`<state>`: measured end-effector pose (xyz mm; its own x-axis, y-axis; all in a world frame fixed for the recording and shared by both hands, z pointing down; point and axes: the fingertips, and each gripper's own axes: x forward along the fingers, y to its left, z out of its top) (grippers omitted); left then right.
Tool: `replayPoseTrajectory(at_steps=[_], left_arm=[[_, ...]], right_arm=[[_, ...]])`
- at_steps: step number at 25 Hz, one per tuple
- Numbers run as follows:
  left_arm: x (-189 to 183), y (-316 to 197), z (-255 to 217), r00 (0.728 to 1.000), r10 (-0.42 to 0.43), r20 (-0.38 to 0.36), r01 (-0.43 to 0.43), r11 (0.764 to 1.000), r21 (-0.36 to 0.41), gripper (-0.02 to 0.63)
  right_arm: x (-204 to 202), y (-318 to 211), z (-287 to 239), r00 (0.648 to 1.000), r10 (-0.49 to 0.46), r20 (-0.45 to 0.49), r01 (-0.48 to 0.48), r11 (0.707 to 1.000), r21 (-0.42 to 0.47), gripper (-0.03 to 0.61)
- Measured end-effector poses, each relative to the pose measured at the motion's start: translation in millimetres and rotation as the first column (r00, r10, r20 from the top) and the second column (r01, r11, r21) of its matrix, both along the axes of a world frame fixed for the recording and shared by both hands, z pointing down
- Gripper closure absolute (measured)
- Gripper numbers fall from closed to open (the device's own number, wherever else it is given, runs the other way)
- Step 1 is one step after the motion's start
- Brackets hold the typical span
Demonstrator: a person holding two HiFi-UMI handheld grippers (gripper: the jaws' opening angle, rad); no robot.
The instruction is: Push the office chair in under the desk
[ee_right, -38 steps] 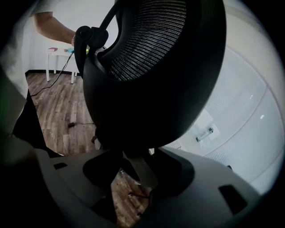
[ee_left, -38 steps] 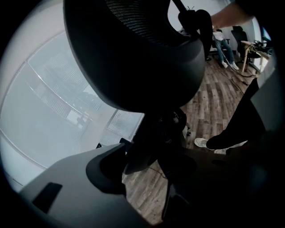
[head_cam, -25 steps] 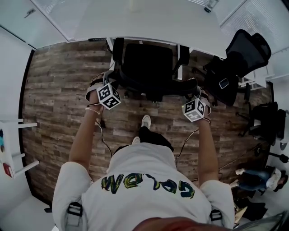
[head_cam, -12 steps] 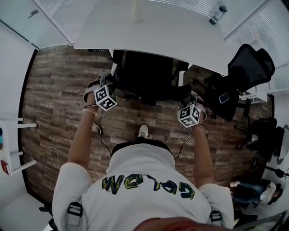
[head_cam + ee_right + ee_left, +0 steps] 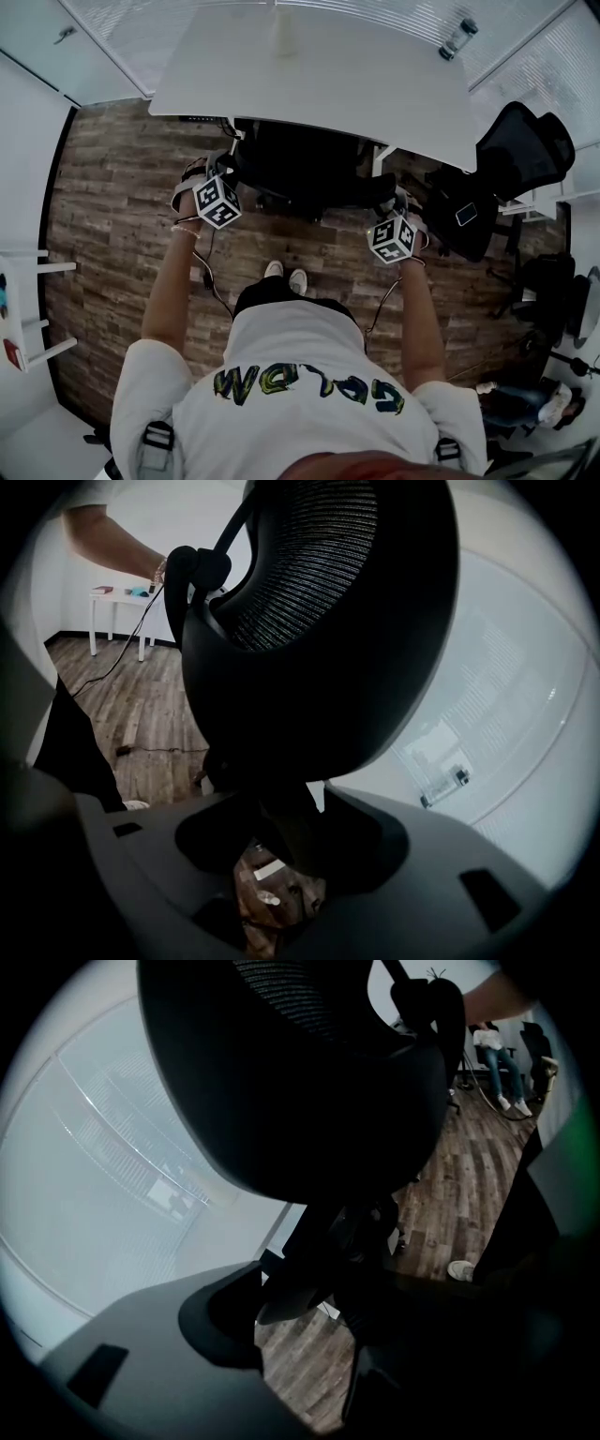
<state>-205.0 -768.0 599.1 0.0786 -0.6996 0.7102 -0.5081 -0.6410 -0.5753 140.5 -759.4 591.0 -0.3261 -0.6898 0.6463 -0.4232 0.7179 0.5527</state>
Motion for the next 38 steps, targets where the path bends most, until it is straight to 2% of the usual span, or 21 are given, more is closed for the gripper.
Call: replayPoseTrajectory(at_steps=[19,38], left_arm=[[-18.9,-79.2,1.5,1.000,0.013,0.020,-0.013,1.000,-0.002,0.371],[-25.5,-113.9,2.0,1.000,-0.002,0.016,0.002,1.000,0.001,0.371]], right_arm=[[-17.0,-74.2,-1.0,0.999,0.053,-0.015,-0.053,0.999,-0.008,0.351],[-24.1,-109.5,-1.3,0.999,0.043,-0.030,-0.044,0.999,-0.018,0.350]])
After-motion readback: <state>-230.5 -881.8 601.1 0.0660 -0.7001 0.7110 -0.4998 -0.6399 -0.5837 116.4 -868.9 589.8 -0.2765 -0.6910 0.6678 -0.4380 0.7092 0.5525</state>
